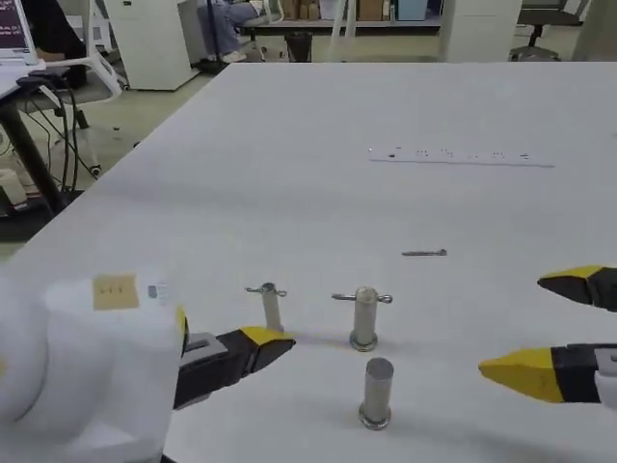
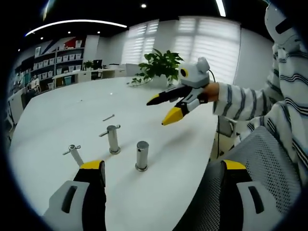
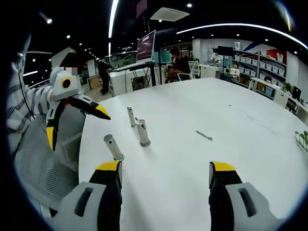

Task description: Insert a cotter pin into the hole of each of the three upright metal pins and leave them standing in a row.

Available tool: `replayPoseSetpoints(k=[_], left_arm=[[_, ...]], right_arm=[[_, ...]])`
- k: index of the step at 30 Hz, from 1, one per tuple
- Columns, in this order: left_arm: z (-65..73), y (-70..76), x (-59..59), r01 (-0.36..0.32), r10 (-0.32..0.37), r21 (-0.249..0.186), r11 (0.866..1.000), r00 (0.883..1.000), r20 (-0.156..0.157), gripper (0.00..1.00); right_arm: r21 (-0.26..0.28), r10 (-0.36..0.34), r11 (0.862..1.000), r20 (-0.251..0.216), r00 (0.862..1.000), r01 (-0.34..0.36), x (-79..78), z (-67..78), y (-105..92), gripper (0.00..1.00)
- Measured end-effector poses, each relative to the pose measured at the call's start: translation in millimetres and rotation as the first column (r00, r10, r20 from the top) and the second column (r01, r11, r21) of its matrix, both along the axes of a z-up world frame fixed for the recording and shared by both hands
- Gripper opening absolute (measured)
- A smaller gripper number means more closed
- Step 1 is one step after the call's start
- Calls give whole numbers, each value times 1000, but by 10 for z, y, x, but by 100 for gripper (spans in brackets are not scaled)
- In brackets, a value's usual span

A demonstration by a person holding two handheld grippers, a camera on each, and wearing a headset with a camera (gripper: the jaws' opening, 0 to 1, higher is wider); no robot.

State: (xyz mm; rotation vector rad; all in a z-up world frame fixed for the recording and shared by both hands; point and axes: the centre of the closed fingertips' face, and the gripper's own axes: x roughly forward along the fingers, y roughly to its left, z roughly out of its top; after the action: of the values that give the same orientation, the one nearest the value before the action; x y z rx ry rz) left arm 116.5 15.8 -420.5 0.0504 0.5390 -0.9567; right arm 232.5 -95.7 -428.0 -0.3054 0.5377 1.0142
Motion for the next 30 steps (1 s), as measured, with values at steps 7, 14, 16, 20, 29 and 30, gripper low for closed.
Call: replayPoseSetpoints(k=[7, 14, 16, 20, 29, 30], left_arm=[[45, 119, 10, -85, 85, -7, 996, 996, -12, 99], [80, 166, -29, -138, 138, -18, 990, 990, -8, 99], [84, 190, -36, -160, 160, -10, 987, 987, 5, 98], [136, 225, -17, -212, 212, -43, 976, 977, 2, 96], [258, 263, -2, -266, 268, -99, 959, 963, 3, 95], [261, 259, -6, -264, 266, -99, 959, 964, 3, 94]], right_arm=[[-132, 170, 977, 10, 985, -168, 298, 95, 89, 53], [-275, 291, 923, 37, 956, -270, 606, 177, 178, 47], [-317, 303, 906, 21, 953, -281, 678, 173, 182, 39], [-350, 357, 876, 2, 934, -334, 763, 129, 272, 33], [-453, 403, 809, -39, 914, -375, 1060, -141, 323, 18], [-460, 406, 799, -62, 912, -387, 1076, -179, 323, 16]])
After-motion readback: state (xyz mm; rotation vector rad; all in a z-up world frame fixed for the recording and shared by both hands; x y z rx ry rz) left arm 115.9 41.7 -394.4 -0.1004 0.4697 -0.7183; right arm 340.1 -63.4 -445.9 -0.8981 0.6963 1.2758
